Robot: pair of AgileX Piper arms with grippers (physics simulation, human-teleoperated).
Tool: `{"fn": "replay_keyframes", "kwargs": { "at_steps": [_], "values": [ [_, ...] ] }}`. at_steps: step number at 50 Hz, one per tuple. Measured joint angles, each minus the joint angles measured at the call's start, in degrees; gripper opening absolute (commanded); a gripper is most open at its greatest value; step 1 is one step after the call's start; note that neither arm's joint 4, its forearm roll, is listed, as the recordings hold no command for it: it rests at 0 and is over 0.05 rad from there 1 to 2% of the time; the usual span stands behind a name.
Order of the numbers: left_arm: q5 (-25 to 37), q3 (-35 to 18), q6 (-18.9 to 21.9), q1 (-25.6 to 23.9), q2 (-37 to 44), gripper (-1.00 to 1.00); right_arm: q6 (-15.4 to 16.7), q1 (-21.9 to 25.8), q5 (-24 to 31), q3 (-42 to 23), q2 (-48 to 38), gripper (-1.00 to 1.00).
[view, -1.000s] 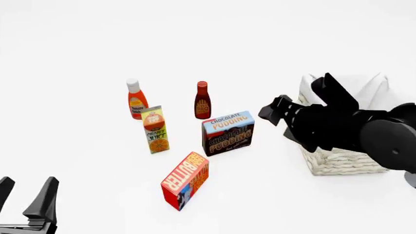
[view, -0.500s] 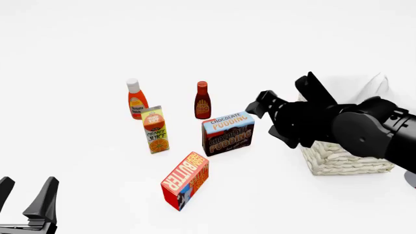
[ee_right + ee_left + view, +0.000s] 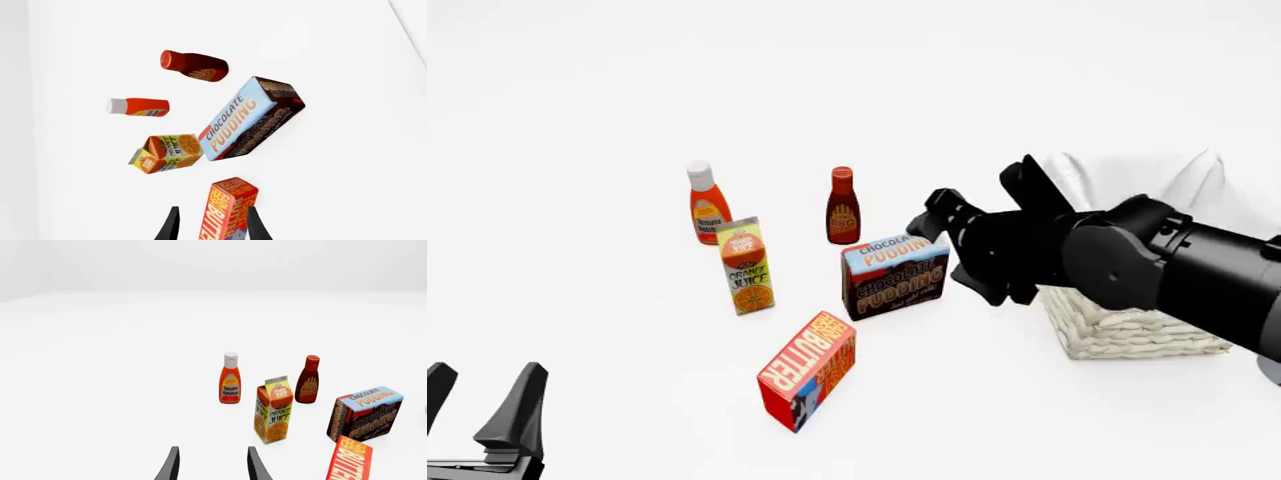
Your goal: Pick the butter and place it in the basket.
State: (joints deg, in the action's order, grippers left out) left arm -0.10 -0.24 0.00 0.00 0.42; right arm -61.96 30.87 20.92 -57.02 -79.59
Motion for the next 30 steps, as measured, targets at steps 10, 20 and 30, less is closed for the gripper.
{"fn": "replay_keyframes", "kwargs": {
  "at_steps": [10,20,30],
  "values": [
    [0.0,0.0,0.0,0.0,0.0,1.00,-0.5,0.4,1.2,-1.9,-1.6,1.00],
    [0.0,0.0,0.0,0.0,0.0,1.00,-0.5,0.7,2.0,-3.4,-3.1,1.00],
    [0.0,0.0,0.0,0.0,0.0,1.00,-0.4,1.6,2.6,-4.7,-5.0,1.00]
  ]
}}
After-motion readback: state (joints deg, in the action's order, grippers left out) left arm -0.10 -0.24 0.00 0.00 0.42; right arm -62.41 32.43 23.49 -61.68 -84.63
